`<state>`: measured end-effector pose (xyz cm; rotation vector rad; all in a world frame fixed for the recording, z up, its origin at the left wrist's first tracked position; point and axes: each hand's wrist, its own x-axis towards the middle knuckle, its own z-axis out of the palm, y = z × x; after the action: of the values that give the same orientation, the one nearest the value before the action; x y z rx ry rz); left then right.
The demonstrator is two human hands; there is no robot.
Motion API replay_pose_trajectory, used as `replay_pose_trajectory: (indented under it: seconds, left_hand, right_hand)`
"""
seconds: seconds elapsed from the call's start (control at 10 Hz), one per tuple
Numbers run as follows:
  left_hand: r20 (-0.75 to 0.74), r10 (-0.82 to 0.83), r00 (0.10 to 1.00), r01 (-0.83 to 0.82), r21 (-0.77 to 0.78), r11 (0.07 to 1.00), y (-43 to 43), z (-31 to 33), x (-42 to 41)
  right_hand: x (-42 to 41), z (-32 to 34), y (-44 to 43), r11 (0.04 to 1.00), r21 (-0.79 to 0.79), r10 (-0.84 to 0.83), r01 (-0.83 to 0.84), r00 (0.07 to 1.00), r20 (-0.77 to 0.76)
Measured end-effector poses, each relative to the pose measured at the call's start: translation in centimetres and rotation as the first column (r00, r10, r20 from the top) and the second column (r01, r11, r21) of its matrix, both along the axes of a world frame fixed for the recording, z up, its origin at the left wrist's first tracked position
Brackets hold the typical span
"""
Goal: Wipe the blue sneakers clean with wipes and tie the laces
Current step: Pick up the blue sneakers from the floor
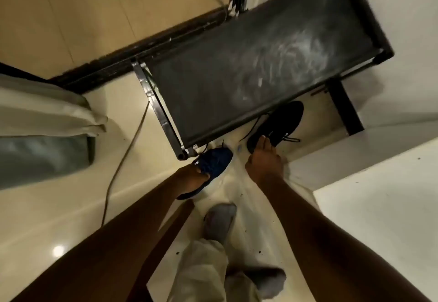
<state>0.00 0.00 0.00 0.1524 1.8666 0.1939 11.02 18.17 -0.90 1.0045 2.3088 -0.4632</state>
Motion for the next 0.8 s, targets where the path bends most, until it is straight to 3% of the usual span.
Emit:
replay_pose_trajectory:
  seconds: [0.2, 0.3, 0.4, 0.5, 0.6, 0.8]
  left_hand:
    - [-0.027, 0.279, 0.960, -0.280, -0.107, 0.954, -1.5, -8.2, 1.5]
    - [-0.013, 0.529, 0.848, -0.526, -0.134, 0.840, -2.7, -11.8, 2.4]
    - [0.057, 0.735, 0.676, -0.725, -0.131, 0.676, -4.4, -16.0, 3.5]
    - [0.062, 0.792, 0.607, -0.782, -0.128, 0.610, -5.5, -18.7, 4.4]
    - [0.032, 0.760, 0.649, -0.757, -0.072, 0.649, -5.3, -17.4, 4.7]
    - [0.037, 0.789, 0.613, -0.789, -0.010, 0.614, -4.9, -15.0, 4.8]
  right_hand:
    - [0.1, -8.9, 0.3, 0.995, 0.024, -0.098, 0.097, 0.994, 0.046]
    - [0.3, -12.4, 0.2, 0.991, 0.068, -0.120, 0.119, 0.993, 0.006]
    - [0.3, -15.0, -0.2, 0.981, 0.053, -0.186, 0.187, 0.982, -0.024]
    - [0.1, -16.8, 0.2, 0.956, 0.065, -0.280, 0.287, 0.954, -0.107]
    - [0.1, -17.1, 1.0, 0.938, 0.043, -0.333, 0.343, 0.929, -0.159]
    - [0.8, -14.2, 1.4, 0.935, 0.035, -0.339, 0.353, 0.919, -0.200]
